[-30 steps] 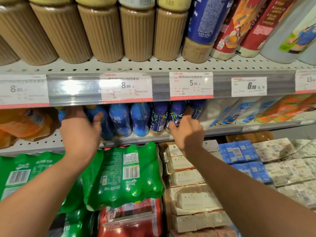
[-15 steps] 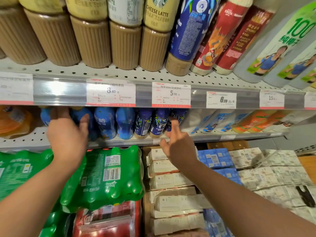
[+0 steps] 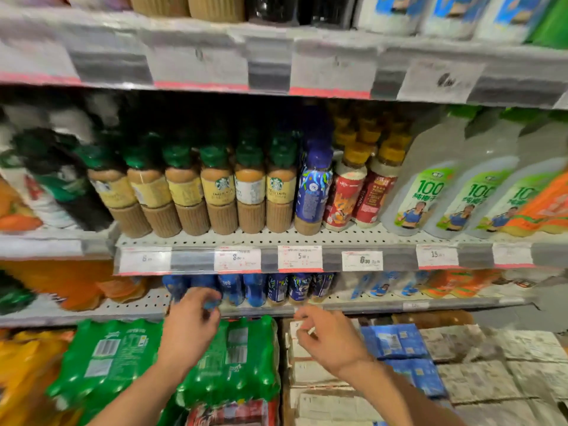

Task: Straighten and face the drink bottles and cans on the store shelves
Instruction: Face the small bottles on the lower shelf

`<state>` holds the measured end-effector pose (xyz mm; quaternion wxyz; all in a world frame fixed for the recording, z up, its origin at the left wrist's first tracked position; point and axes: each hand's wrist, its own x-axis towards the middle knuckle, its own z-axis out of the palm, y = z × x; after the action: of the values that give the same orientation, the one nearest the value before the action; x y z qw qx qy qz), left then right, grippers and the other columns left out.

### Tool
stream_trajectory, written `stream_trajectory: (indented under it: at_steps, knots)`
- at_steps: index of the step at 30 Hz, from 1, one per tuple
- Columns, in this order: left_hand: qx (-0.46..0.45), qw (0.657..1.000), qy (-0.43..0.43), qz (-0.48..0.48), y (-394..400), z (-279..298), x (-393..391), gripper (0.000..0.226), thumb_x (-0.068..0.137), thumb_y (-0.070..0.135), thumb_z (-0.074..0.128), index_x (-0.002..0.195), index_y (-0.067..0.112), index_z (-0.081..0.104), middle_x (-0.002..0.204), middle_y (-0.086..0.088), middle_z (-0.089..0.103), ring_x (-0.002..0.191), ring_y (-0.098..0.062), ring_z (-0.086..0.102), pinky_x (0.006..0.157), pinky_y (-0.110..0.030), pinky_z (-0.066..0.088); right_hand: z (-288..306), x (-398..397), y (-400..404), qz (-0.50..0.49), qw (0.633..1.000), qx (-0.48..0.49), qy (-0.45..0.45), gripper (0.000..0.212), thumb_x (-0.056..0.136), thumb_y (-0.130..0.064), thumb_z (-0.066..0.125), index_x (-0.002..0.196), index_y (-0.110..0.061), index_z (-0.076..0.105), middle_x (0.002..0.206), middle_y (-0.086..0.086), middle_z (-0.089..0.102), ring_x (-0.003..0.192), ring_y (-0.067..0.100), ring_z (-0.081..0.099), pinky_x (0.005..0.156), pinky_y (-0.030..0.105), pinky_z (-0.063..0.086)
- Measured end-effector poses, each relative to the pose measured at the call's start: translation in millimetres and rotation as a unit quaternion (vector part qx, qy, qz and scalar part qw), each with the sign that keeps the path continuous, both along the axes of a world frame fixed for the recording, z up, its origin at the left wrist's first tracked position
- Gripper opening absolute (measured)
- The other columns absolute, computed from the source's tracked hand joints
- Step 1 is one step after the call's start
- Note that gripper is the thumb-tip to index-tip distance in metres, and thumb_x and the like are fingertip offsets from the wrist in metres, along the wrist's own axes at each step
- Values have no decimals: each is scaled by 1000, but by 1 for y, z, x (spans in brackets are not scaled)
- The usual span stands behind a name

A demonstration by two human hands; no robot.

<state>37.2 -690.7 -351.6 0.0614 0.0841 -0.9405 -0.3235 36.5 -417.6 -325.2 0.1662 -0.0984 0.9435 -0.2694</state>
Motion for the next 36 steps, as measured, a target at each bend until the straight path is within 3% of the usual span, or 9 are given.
stream_trajectory:
  at_steps: [2,6,11,16,19,21,28,32,36]
  knots:
    - [-5,999,-34,-34,4,30,11,24,82,11,74,92,32,68,91,15,71,62,0,61,66,-26,44,26,8,2,13,1000,-16,-8,29,97,-30,58,125,-30,64,102,-16,67,67,-16,47,74,13,36]
    - [20,989,-100,-108,15,91,41,16,92,25,65,85,38,60,76,25,67,61,0,64,58,-12,44,78,26,5,25,999,-32,-32,29,94,-34,60,123,-33,63,109,-11,69,70,-11,52,65,5,36]
    - [-11,972,-130,-196,21,159,67,6,91,35,59,88,41,59,80,19,66,67,-1,60,69,-21,50,135,50,-1,47,996,-43,-60,17,94,-35,61,111,-37,62,88,-17,65,71,-7,58,66,12,43]
    - [-86,966,-81,-229,11,224,66,9,89,42,57,98,41,58,84,25,58,86,-1,60,80,-22,50,174,48,-11,51,997,-49,-10,18,73,-47,59,90,-50,65,74,-31,66,71,-1,63,86,24,56]
    - [-116,969,-31,-215,-5,259,56,17,89,47,55,105,50,51,109,23,57,108,-2,55,93,-25,48,219,42,-28,85,996,-34,17,12,87,-36,58,97,-42,62,80,-33,64,76,-4,59,77,2,45]
    - [-130,971,15,-198,-17,279,48,26,92,49,54,118,49,52,125,24,53,120,0,48,104,-26,43,246,36,-35,68,996,-34,39,17,88,-37,57,102,-40,66,92,-22,70,82,-4,62,77,0,42]
    - [-167,963,165,-129,-54,340,28,39,93,41,57,132,39,53,141,23,45,133,-1,36,113,-26,36,321,7,-65,115,981,-55,145,24,88,-39,59,111,-37,66,86,-17,71,78,1,67,81,20,52]
    - [-203,952,201,-110,-61,358,13,52,95,45,57,144,35,45,157,13,36,144,-13,30,118,-34,31,346,-12,-79,101,975,-33,194,33,90,-45,59,123,-45,59,113,-17,69,91,-2,65,90,29,55]
    - [-259,947,161,-104,-66,356,-2,65,96,47,54,154,32,30,168,5,12,155,-23,10,124,-43,21,359,-27,-94,87,958,28,271,50,98,-45,55,147,-42,43,157,-21,34,135,6,46,107,37,47]
